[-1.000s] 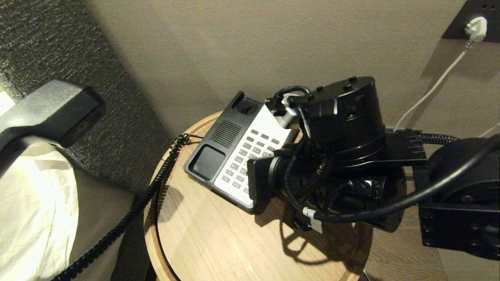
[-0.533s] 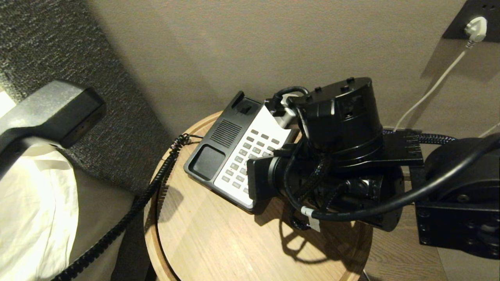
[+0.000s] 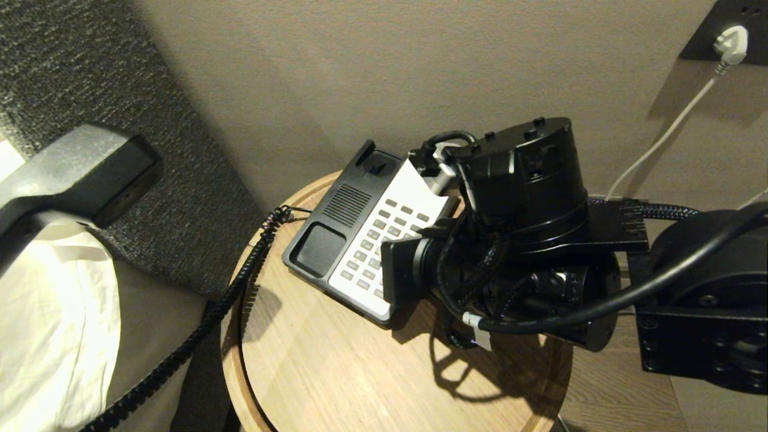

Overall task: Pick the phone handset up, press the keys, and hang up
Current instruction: Dial the number

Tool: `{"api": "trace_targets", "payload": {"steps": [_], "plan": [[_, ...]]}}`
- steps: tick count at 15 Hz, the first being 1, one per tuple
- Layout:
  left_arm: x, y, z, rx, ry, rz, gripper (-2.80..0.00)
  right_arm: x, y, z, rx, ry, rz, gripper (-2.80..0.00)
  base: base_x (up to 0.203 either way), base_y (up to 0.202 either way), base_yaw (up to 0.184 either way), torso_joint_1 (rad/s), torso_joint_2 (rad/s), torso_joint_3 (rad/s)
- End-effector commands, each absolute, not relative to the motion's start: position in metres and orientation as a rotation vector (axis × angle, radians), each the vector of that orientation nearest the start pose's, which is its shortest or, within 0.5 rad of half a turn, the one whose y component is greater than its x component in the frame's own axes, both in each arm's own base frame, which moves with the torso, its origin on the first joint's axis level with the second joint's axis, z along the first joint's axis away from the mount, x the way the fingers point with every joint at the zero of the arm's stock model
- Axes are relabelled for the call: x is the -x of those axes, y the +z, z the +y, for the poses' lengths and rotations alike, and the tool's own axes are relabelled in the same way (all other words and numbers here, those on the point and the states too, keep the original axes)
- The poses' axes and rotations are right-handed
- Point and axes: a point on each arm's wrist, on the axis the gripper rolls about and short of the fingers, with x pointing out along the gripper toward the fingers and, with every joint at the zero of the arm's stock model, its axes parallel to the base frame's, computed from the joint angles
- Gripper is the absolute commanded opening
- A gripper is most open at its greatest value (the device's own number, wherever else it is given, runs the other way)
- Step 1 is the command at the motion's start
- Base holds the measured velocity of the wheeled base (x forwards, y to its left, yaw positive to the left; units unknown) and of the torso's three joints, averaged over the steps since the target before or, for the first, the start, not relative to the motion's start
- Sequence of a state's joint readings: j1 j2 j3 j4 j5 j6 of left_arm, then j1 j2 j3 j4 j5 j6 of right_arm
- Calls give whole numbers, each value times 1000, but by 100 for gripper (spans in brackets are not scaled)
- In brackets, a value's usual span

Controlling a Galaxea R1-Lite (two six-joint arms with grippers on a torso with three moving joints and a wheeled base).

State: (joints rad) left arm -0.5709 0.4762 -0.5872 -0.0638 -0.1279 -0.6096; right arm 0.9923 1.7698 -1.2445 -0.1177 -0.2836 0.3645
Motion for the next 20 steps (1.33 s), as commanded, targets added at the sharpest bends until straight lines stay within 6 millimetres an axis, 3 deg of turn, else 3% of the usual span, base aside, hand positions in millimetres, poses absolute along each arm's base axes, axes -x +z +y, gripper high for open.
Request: {"api": "trace_targets", "payload": {"steps": [1,13,20], "plan": [[2,250,-2,626,-731,43,-280,-194,229,283,-96,618,461,-280,0,0,0,0,0,0],[2,249,-2,626,-730,45,-280,-194,232,280,-103,616,453,-280,0,0,0,0,0,0],[-1,246,-4,615,-726,61,-280,-186,250,267,-134,624,415,-280,0,0,0,0,0,0]]}}
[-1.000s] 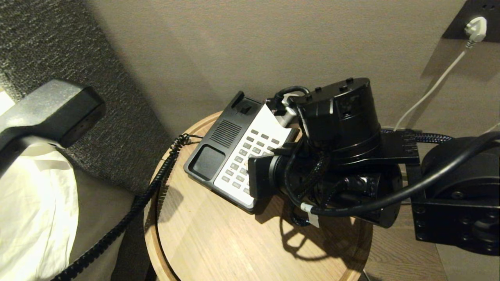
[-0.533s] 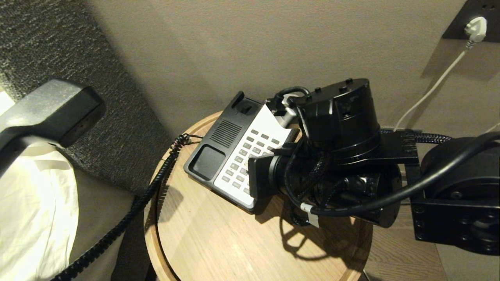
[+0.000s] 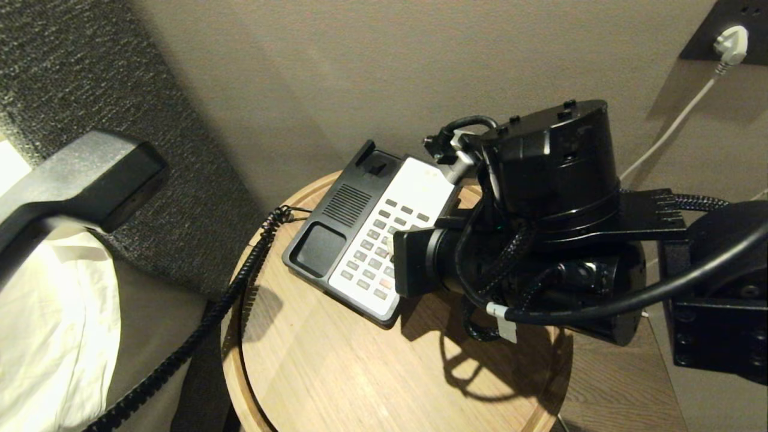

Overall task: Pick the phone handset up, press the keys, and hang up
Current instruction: Dial the number, then put the handset back

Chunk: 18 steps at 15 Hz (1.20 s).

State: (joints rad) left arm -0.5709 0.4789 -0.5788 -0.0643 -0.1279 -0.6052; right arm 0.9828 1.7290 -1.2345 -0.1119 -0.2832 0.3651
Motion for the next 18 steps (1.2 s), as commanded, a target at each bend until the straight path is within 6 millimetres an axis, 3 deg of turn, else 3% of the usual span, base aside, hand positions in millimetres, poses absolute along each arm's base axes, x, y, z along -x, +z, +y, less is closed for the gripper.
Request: {"api": "trace_targets", "payload": {"steps": [1,5,7,9,14,18], "plan": [[-1,247,-4,611,-725,63,-280,-185,253,267,-140,625,407,-280,0,0,0,0,0,0],[-6,243,-8,500,-721,39,-280,-178,271,250,-174,623,364,-280,0,0,0,0,0,0],[-20,244,-16,405,-698,62,-280,-183,281,236,-200,584,330,-280,0,0,0,0,0,0],[-38,253,-27,309,-679,81,-280,-191,290,226,-219,534,299,-280,0,0,0,0,0,0],[-94,287,-61,57,-669,83,-280,-189,299,206,-233,487,272,-280,0,0,0,0,0,0],[-136,289,-99,-10,-650,164,-280,-193,298,201,-228,461,279,-280,0,0,0,0,0,0]]}}
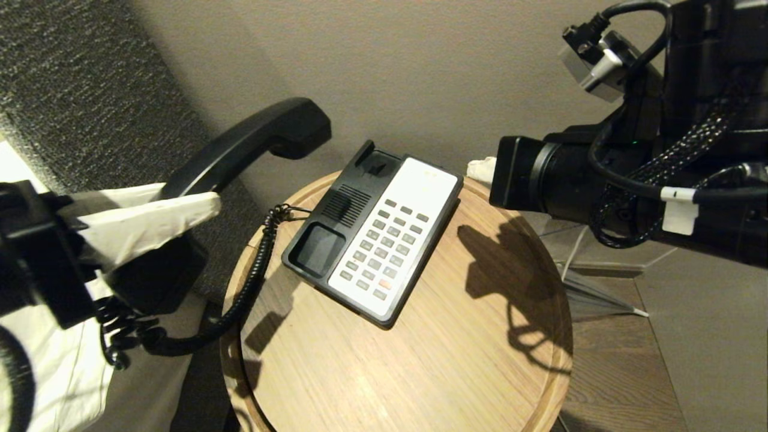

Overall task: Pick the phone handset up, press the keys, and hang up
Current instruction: Put the handset back

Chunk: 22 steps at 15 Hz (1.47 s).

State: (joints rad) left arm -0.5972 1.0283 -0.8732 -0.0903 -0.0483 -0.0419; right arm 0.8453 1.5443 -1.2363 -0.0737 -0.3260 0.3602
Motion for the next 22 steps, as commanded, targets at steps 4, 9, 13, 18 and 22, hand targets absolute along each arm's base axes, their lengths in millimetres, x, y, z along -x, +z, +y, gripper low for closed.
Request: {"api": "trace_targets", "payload": {"steps": [4,9,13,18,22], "plan": [[-165,277,-129,-48,-606,242,-280,-203,298,191,-236,406,273,-280,0,0,0,0,0,0],[-170,282,-134,-35,-603,207,-280,-201,296,187,-233,406,279,-280,0,0,0,0,0,0],[-167,282,-131,-34,-600,204,-280,-199,296,186,-231,406,279,-280,0,0,0,0,0,0],[-167,283,-131,-31,-597,195,-280,-197,292,184,-225,406,289,-280,0,0,0,0,0,0],[-165,287,-129,-23,-597,179,-280,-195,294,184,-228,418,286,-280,0,0,0,0,0,0]]}}
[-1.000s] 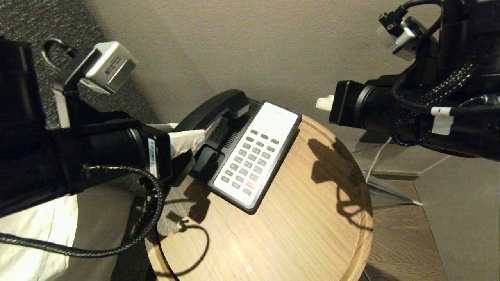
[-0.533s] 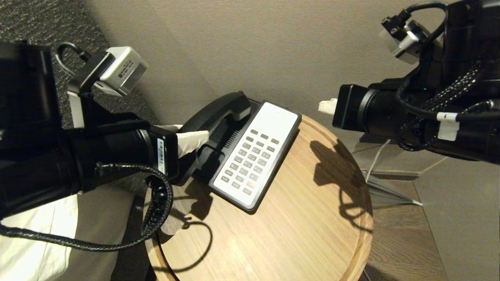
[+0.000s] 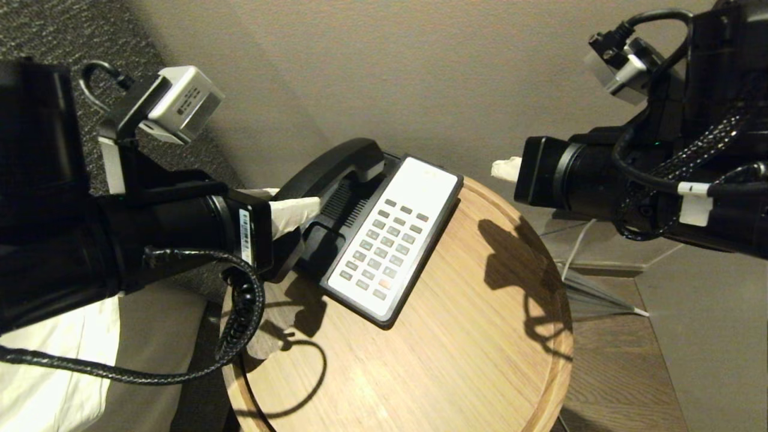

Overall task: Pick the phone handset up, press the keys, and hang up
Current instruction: Put the handset back

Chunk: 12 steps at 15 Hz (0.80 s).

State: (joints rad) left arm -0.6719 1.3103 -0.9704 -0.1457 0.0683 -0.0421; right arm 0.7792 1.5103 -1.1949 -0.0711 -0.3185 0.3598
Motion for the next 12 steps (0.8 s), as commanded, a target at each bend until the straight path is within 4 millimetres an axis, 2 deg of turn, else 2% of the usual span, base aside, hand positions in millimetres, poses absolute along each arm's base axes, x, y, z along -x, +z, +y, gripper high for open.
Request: {"api": "trace_targets", "payload": {"steps": [1,6,9,12], "plan": [[-162,289,-126,-18,-596,168,-280,-193,293,185,-225,423,289,-280,0,0,0,0,0,0],[-139,303,-105,64,-584,107,-280,-174,290,204,-211,548,319,-280,0,0,0,0,0,0],[-114,311,-81,109,-561,34,-280,-152,283,225,-182,660,354,-280,0,0,0,0,0,0],[-82,309,-53,174,-530,-36,-280,-149,275,233,-163,677,382,-280,0,0,0,0,0,0]]}}
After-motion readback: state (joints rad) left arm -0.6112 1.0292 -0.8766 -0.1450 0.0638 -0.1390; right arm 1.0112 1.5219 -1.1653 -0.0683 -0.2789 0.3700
